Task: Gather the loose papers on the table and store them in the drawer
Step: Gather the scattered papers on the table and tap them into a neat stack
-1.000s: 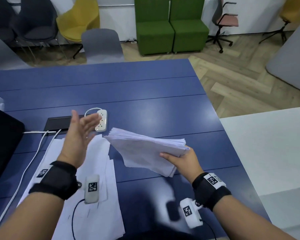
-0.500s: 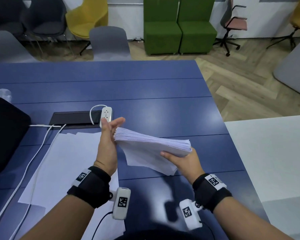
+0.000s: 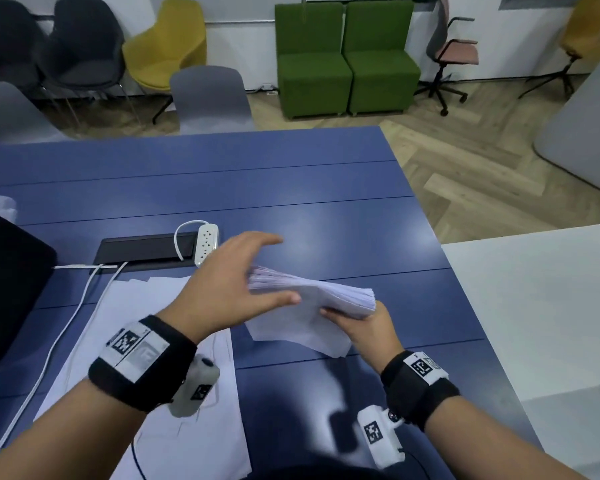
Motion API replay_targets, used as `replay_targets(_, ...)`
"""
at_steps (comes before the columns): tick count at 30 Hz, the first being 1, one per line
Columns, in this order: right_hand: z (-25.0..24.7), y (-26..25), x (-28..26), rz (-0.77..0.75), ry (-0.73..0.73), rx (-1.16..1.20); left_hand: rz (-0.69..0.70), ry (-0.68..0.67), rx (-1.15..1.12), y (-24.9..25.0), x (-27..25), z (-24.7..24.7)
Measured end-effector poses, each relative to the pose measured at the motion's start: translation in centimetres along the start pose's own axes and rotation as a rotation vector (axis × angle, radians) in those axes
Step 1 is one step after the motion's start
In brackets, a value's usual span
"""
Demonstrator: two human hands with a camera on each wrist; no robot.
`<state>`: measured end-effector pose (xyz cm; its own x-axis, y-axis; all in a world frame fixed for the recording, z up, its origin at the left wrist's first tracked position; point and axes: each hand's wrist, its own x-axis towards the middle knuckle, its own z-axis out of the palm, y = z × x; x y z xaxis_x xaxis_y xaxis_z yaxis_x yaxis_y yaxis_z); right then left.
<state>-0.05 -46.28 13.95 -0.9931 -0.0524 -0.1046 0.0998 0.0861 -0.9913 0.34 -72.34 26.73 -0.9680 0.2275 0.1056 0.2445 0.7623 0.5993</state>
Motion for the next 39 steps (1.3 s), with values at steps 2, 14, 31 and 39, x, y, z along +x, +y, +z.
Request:
replay_targets(2,0.3,0.0,-0.1,0.01,-0.023,0.004,0.157,-0.218,0.425,2.3,1.5,0.3)
replay_targets(14,-2.9,5.4,-0.8,0.191,-0.192,-0.337,-0.094,-0.584,0.863,2.7,2.8,3.0)
replay_targets(31,-7.7,-1.6,-2.2,0.468,-0.322,0.454,-0.521,-0.291,-0.503,-2.6,-3.4,-6.7)
replay_targets(39,-6.0,-2.8,-2.6,0.329,-0.316,0.084,-0.582,-0.021,-0.844,-6.5,-6.1,1.6)
